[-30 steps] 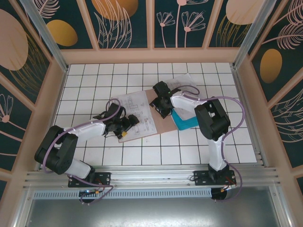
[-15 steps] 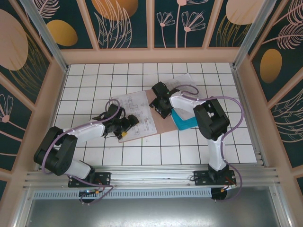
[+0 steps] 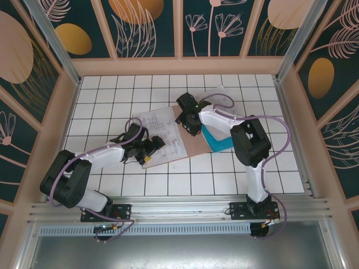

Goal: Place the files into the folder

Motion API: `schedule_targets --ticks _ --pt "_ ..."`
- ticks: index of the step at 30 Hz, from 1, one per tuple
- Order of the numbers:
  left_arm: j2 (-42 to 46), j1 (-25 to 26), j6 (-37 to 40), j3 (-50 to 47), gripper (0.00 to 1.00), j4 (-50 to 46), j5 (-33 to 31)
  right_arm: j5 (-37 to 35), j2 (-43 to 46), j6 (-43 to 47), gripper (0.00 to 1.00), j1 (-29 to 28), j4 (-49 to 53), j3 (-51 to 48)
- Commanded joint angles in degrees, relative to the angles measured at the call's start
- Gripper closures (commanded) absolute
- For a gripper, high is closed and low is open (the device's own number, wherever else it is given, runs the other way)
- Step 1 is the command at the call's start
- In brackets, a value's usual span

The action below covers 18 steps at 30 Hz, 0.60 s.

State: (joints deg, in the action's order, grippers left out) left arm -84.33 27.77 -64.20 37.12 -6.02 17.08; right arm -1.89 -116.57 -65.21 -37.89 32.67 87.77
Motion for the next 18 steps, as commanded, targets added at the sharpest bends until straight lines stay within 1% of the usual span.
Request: schedule_targets --ticks 1,4,7,10,13,16,18 --pt "-0.54 0.11 -0.37 -1.94 0.09 -6.46 -2.58 -6.7 2.63 0.46 0.32 0.3 3.51 1.59" --pt "-0.71 0.09 -0.34 -1.84 0.09 -6.28 -2.43 -5.68 5.34 -0.17 0.31 0.18 2.38 2.1" --pt "-0.83 0.09 -0.3 -1.53 0.09 -6.24 -2.32 -5.32 8.9 -1.29 0.3 0.41 1.04 0.23" --pt "-1.14 0.09 -0.1 -1.22 0.08 -6.21 -2.23 -4.43 13.92 -2.41 0.28 1.02 -2.54 -5.53" --pt "-1.27 0.09 0.12 -0.97 0.08 -6.21 -2.22 -0.07 18.45 -3.55 0.24 2.07 -9.83 -14.48" --pt "-1.28 0.12 0.46 -0.65 0.08 -6.7 -2.57 5.33 19.68 -5.62 0.23 1.93 -15.76 -21.04" --pt "-1.36 0.09 0.79 -0.28 0.08 -7.13 -2.73 7.53 19.35 -6.42 0.23 1.53 -17.96 -23.05"
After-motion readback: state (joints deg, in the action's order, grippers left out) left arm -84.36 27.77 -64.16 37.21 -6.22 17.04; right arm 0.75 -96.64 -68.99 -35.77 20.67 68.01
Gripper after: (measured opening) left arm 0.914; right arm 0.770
